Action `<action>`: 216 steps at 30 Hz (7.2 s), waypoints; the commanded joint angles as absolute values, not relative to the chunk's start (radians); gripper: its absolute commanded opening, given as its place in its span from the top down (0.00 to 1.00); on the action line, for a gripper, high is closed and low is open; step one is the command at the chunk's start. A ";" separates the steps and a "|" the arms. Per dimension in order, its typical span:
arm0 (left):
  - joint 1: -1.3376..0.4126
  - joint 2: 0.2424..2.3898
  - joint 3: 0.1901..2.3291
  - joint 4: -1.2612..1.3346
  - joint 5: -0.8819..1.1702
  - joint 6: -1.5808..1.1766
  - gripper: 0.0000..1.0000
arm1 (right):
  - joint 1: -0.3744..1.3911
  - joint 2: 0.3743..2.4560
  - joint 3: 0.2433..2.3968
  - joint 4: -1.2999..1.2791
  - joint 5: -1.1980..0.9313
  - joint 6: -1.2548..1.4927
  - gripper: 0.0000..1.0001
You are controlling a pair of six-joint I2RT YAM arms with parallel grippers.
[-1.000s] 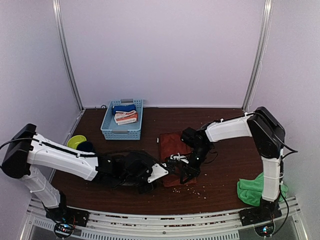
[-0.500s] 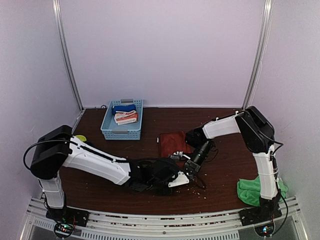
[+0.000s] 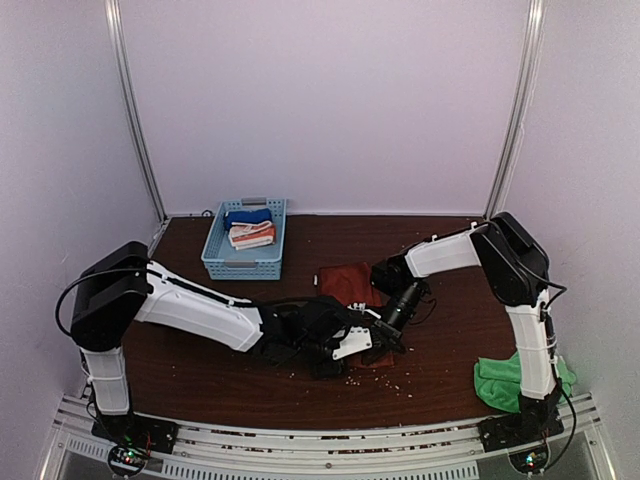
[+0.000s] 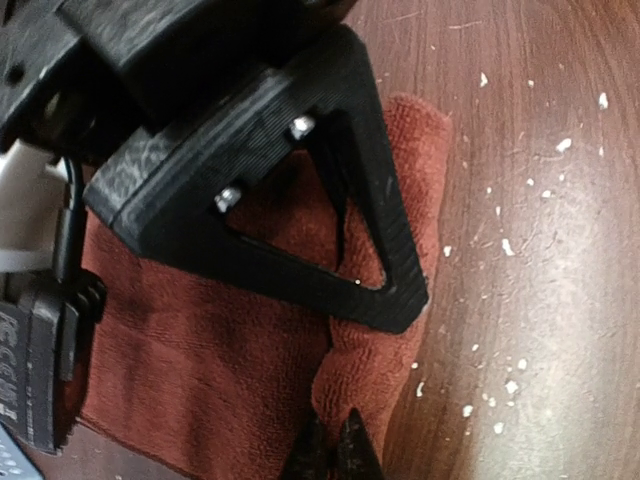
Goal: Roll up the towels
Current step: Roll the towel at the center of the board.
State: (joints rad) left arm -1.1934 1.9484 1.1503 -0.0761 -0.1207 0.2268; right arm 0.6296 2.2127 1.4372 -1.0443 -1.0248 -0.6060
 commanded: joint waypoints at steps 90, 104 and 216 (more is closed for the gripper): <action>-1.093 1.364 0.870 -0.004 -0.134 -0.013 0.30 | 0.858 1.924 1.192 -1.004 -0.864 -0.690 0.97; -1.390 1.692 1.096 -0.162 -0.166 0.200 0.62 | 0.660 2.348 1.494 -1.356 -1.025 -0.838 0.99; -1.229 1.256 0.770 -0.031 -0.288 0.034 0.55 | 0.851 1.971 1.276 -1.030 -0.785 -0.678 0.93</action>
State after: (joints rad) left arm -1.0611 1.3243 0.8150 -0.1551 -0.1173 -0.1772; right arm 0.8810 1.8923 1.2152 -0.8776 -0.6960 -0.6357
